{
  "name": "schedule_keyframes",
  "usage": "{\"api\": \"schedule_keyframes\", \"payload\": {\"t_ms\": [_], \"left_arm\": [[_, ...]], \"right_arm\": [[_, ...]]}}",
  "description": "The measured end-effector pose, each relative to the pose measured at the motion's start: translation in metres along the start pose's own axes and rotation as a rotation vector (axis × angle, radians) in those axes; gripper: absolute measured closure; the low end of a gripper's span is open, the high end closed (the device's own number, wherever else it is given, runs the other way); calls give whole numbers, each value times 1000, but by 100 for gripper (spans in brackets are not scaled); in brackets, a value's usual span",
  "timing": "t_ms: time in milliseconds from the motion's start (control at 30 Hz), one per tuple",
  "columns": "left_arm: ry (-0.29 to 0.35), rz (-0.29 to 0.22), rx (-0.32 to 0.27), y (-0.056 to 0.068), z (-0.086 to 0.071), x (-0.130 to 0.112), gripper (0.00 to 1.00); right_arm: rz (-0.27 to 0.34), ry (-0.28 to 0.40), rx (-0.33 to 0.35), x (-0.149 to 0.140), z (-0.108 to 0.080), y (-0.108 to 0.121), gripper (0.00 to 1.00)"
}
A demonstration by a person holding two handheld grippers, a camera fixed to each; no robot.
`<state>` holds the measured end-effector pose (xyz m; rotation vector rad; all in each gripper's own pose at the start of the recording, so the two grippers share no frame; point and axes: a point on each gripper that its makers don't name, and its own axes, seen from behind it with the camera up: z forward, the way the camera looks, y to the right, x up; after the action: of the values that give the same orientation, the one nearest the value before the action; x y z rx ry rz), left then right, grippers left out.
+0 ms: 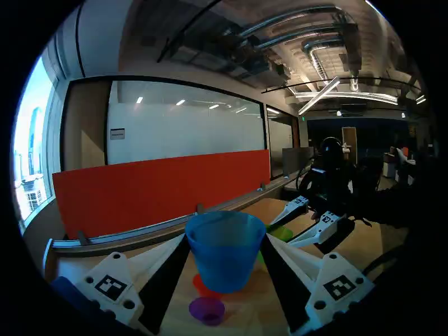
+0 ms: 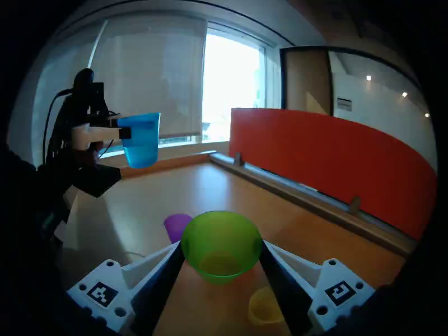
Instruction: Pour water
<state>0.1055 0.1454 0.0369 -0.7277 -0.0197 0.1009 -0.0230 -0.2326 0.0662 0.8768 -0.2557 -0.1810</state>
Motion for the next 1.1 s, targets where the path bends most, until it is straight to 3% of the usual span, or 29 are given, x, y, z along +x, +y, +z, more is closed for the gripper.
{"api": "schedule_keyframes", "payload": {"t_ms": [367, 867, 1100], "left_arm": [[2, 3, 0, 6, 0, 3, 14], [15, -12, -6, 8, 0, 2, 14], [18, -11, -16, 11, 0, 1, 15]], "right_arm": [[18, 138, 3, 34, -17, -12, 7], [7, 256, 2, 60, -25, -20, 6], [-23, 278, -9, 66, -25, -23, 6]]}}
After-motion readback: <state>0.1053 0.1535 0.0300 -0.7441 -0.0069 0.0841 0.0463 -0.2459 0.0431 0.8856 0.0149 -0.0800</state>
